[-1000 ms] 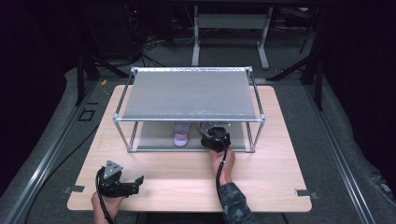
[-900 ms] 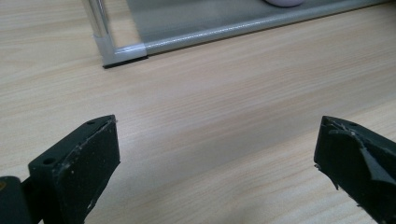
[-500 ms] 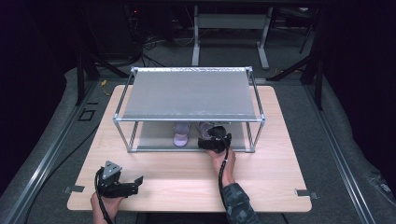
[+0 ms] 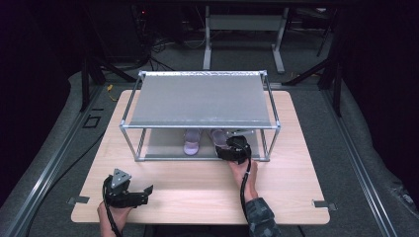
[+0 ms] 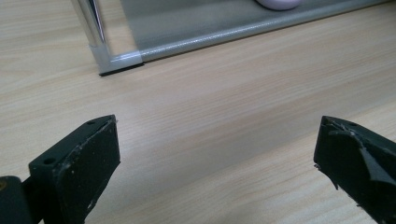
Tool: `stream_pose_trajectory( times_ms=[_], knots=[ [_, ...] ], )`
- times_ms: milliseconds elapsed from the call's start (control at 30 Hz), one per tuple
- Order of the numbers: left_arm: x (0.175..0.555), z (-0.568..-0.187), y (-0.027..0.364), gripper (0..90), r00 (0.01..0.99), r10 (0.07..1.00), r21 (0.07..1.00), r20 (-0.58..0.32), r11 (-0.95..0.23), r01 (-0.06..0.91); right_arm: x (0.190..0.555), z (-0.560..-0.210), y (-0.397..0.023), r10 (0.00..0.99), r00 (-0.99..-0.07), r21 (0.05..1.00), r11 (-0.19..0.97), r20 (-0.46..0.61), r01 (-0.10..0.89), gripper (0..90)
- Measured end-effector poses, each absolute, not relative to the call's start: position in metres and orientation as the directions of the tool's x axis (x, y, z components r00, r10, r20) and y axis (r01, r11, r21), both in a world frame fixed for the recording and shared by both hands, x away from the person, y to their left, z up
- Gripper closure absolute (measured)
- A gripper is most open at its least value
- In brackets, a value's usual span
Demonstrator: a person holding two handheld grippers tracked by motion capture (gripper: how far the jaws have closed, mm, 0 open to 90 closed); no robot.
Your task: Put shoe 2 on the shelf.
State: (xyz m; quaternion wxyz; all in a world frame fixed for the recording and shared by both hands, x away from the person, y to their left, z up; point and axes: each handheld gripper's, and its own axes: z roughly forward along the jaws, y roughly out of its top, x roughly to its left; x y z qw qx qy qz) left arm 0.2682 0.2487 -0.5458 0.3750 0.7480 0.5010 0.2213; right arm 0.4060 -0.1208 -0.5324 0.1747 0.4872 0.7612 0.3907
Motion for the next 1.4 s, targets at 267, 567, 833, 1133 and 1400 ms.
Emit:
stream_pose_trajectory(
  times_ms=[267,567,833,1133,1400],
  knots=[
    [0.268,-0.551,0.251,0.3,0.395,0.917,0.777,-0.053,-0.211,0.593,0.407,-0.534,-0.115,0.894,-0.427,0.766,0.177,0.138,0.618,43.5],
    [0.269,-0.55,0.248,0.2,0.402,0.914,0.783,-0.059,-0.208,0.587,0.411,-0.536,-0.107,0.877,-0.445,0.762,0.16,0.183,0.628,43.2],
    [0.267,-0.551,0.253,0.2,0.393,0.918,0.782,-0.057,-0.204,0.589,0.41,-0.535,-0.114,0.862,-0.46,0.754,0.156,0.211,0.638,32.7],
    [0.267,-0.554,0.253,0.2,0.396,0.916,0.778,-0.063,-0.204,0.594,0.412,-0.536,-0.115,0.869,-0.457,0.736,0.182,0.19,0.652,22.6],
    [0.268,-0.553,0.251,0.2,0.4,0.914,0.776,-0.062,-0.208,0.595,0.421,-0.547,-0.105,0.877,-0.435,0.725,0.164,0.203,0.669,30.8]
  ],
)
